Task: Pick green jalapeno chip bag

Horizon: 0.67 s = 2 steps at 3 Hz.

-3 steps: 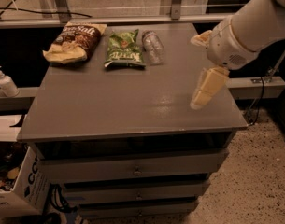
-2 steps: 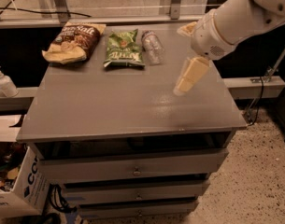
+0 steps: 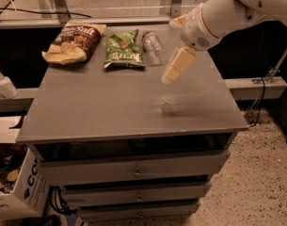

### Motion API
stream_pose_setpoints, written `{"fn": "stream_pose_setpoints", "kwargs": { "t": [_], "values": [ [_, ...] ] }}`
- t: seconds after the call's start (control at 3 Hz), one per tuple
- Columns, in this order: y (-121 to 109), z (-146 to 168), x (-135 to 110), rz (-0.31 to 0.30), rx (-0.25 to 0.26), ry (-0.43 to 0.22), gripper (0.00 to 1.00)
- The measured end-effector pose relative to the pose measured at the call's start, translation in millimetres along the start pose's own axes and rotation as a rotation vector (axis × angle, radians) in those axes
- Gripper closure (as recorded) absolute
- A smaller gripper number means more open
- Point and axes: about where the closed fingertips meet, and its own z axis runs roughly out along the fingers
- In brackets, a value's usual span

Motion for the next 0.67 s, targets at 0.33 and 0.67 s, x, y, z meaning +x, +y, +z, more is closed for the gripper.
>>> {"fn": "stream_pose_setpoints", "kwargs": {
  "t": [0.33,0.67],
  "values": [
    [-1,1,2,0.022,0.018,-0.023,0.0],
    [-5,24,-5,0.037,0.051,-0.089,0.0]
  ]
}}
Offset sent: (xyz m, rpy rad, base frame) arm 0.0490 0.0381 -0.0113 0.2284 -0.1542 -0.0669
